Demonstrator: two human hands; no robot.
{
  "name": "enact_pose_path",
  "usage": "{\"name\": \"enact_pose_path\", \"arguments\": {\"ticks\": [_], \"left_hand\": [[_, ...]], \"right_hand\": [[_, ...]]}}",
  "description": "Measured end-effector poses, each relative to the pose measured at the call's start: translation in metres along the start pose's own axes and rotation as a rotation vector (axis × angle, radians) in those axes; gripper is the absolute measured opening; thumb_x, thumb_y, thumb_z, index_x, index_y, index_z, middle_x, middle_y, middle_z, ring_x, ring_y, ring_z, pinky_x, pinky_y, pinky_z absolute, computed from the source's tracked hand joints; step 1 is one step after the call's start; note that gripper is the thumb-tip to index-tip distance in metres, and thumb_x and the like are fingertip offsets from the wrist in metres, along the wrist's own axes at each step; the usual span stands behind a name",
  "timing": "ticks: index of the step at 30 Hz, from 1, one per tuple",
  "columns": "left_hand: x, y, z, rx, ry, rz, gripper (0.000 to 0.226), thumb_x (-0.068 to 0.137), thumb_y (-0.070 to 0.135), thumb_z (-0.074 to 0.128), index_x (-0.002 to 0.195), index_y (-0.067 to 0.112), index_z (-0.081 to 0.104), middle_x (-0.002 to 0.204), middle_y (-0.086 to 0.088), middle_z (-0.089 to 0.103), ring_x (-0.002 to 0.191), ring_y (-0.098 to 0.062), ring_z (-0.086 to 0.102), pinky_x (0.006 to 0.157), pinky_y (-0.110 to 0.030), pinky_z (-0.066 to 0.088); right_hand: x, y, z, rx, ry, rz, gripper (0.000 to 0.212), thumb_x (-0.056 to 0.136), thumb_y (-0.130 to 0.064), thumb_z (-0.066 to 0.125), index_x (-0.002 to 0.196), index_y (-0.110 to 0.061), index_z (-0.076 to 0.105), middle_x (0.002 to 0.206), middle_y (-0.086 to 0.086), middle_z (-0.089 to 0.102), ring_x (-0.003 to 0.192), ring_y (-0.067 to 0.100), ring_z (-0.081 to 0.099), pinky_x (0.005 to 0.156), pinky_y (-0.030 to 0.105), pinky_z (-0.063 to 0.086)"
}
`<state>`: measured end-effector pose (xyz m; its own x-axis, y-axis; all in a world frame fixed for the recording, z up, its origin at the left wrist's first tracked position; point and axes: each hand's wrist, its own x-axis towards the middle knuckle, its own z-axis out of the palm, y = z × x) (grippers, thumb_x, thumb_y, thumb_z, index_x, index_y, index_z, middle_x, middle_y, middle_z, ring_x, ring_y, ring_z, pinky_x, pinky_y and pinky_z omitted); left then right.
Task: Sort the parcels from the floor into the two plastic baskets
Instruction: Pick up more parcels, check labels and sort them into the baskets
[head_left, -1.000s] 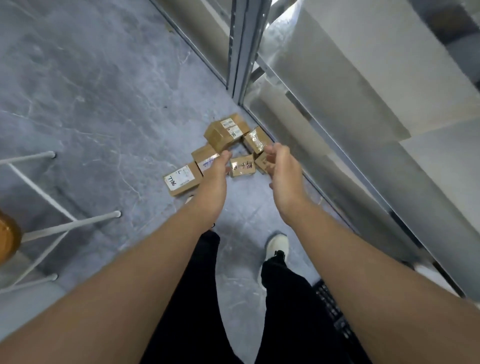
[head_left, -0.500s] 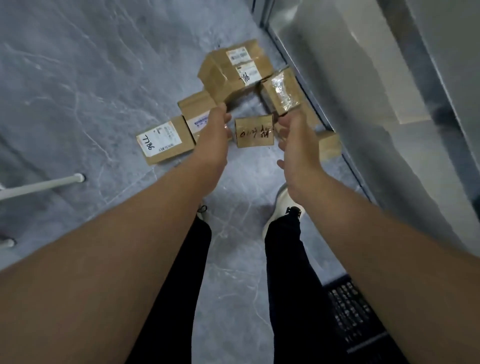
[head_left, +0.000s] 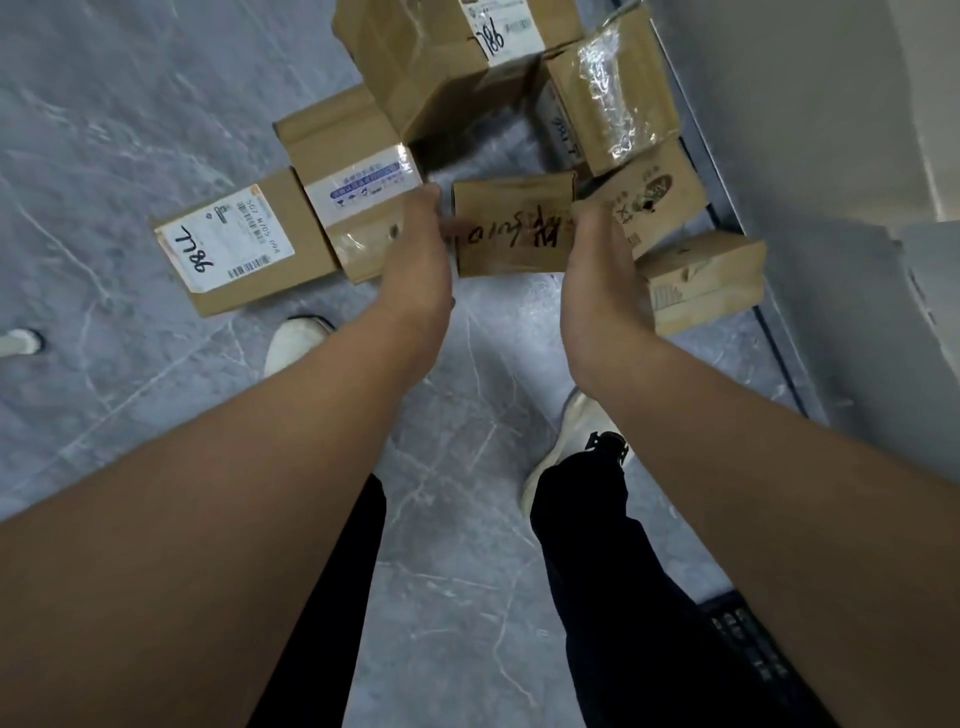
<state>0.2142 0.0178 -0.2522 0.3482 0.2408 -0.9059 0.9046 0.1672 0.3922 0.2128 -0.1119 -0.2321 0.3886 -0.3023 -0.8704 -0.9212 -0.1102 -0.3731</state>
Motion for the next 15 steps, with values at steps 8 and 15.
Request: {"name": "enact_pose_path", "arguments": {"ticks": [8,15], "left_hand": [[-0.005,0.013,0.002,-0.03,0.005,0.023,0.039,0.105,0.042,0.037,0.078,0.02,0.054,0.07,0.006,0.066,0.076,-0.008,0.064,0.081,-0.03,0.046],[-0.043,0.044,-0.022,-0.031,-0.008,0.054,0.055,0.102,0.048,0.035,0.107,0.008,0.074,0.077,0.007,0.076,0.086,-0.016,0.064,0.086,-0.034,0.041]], "right_hand": [[-0.006,-0.011,0.005,0.129,0.029,0.013,0.047,0.109,-0.053,0.041,0.127,-0.019,0.068,0.106,-0.005,0.064,0.087,0.004,0.053,0.067,0.023,0.035],[-0.054,-0.03,-0.006,0.23,0.116,-0.082,0.049,0.104,-0.054,0.037,0.095,-0.017,0.068,0.108,0.009,0.079,0.103,0.027,0.071,0.082,0.035,0.054]]}}
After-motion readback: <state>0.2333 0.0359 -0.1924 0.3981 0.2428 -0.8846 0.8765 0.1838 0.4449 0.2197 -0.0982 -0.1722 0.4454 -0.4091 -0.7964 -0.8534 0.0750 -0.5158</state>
